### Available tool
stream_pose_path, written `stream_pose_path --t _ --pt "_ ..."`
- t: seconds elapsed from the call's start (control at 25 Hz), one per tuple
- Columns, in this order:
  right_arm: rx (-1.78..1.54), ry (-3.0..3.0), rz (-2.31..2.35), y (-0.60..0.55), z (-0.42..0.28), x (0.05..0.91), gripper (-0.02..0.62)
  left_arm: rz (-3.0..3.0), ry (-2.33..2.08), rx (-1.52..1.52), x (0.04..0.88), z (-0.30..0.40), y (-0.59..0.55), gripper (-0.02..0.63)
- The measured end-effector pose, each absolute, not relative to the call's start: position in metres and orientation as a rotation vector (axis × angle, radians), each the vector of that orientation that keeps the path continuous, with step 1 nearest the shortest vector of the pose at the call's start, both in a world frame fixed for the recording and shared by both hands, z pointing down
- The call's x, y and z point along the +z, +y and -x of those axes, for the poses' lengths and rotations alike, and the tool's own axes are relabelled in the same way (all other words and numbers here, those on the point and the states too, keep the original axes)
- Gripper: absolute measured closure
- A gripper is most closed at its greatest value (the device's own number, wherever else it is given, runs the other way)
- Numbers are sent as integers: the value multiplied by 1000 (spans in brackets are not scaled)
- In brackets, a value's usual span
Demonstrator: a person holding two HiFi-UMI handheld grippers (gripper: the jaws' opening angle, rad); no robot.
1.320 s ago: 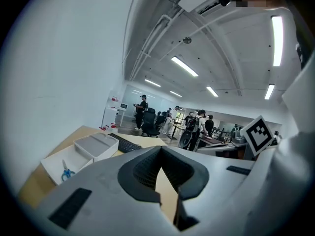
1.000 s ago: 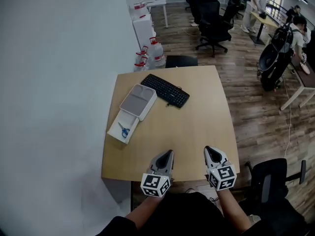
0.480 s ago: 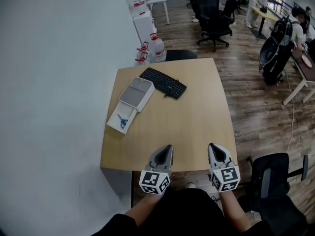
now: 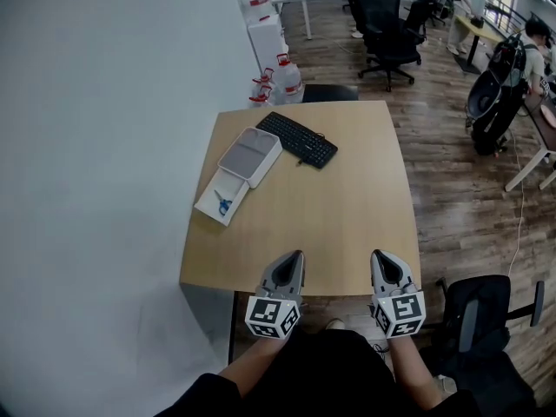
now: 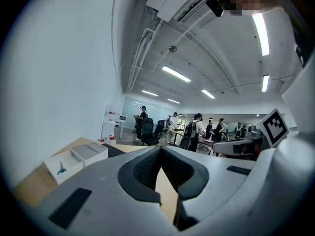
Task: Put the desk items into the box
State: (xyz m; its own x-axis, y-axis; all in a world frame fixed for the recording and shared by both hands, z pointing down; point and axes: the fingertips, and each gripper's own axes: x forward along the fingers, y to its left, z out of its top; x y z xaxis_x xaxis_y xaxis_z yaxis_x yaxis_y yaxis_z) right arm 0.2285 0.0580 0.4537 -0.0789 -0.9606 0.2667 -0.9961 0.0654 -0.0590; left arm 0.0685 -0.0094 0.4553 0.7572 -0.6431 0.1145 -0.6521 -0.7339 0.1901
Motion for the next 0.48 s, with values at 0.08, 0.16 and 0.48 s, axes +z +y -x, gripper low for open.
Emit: stream_pose_path --t 0.08,0.16,0.48 --pt "342 -2181 -2015 59 -225 453 535 -2729 -1031 61 456 -64 -8 592" --pt "343 -2187 -2009 60 -222 453 535 -2724 -1035 65 456 -61 -7 592" --pt "365 -2192 -1982 65 -212 458 535 -2692 -1046 64 460 -51 1 592"
